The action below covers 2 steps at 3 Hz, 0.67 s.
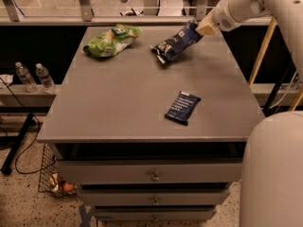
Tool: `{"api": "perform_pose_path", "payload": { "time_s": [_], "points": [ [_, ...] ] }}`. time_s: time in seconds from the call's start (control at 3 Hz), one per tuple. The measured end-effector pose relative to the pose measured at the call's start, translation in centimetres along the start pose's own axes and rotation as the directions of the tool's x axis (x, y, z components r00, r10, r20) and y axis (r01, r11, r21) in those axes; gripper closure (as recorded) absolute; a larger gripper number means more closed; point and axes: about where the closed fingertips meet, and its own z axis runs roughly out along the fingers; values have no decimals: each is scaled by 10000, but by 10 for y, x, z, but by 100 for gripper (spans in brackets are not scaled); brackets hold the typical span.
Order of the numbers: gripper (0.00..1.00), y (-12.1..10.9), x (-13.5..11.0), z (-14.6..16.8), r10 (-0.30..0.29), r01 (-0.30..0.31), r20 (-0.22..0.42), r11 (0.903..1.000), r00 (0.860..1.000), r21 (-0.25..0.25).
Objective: Move blue chip bag near rxbar blueberry
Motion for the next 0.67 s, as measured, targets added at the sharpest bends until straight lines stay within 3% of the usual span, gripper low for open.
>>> {"api": "perform_pose_path", "payload": {
  "time_s": [0.33, 0.67],
  "points": [
    [100, 13, -40, -30, 19, -28, 487, 9998, 9988, 185],
    [100, 43, -66, -56, 501, -516, 490, 9982, 9975, 298]
  ]
}}
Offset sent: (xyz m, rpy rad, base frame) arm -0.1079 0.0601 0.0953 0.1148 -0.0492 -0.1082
